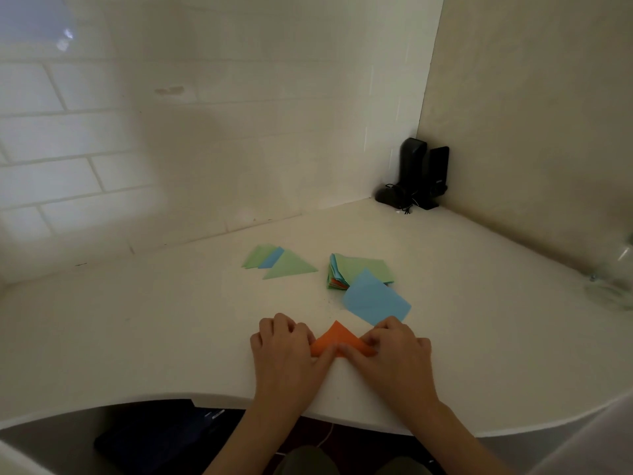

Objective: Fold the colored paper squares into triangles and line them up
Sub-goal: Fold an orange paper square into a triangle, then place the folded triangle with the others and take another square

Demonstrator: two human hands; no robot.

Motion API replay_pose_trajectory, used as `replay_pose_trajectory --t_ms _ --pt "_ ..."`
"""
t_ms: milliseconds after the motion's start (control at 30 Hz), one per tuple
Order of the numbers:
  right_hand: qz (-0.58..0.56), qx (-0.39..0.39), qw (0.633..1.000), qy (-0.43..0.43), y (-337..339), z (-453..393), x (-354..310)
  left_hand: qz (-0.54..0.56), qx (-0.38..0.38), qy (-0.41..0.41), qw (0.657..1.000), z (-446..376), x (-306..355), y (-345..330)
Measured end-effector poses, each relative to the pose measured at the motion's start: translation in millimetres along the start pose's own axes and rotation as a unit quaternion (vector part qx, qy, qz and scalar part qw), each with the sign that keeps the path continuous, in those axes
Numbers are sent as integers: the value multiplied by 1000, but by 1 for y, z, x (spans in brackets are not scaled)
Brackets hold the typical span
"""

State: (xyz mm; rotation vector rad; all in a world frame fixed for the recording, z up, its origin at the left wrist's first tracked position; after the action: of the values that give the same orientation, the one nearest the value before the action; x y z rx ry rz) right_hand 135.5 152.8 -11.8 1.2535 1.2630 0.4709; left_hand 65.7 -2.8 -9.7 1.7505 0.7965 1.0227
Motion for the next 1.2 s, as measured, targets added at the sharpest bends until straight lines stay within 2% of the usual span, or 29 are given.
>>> replay_pose_trajectory --t_ms 167,467,633,800,900,1033,1100,1133,1200 --pt "-29 -12 999 -1 1 -1 2 35 -39 7 999 -6 -6 0" --pt "-141 -102 985 -2 4 -9 17 130 -76 -16 988 -10 -26 9" --pt "-173 -88 981 15 6 -6 21 159 -63 -33 985 -6 -19 11" --pt "-162 -71 984 28 8 -2 17 70 -41 -23 996 5 15 8" --pt "-153 -71 985 33 9 -2 16 61 -68 1 996 3 21 5" --pt "-145 -70 986 40 9 -2 15 129 -114 17 985 -8 13 2" --pt "-131 -77 987 47 9 -3 14 173 -114 18 978 -9 9 4" --pt "-126 -69 988 56 11 -4 12 187 -108 14 976 -9 8 5" --pt "-113 -5 989 94 18 -7 6 214 -92 7 972 -11 2 8"
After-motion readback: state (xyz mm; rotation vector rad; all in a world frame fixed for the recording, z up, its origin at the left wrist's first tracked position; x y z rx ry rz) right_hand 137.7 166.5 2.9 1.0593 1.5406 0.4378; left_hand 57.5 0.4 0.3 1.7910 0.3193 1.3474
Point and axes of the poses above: each hand's wrist, its own z-axis away from the middle knuckle, its own y-axis out of the back of the hand, x = y × z, the point moved 7 cm from there along -z, towards the middle knuckle, and after that the axes turned 7 degrees about -x, right-handed, at the moved point
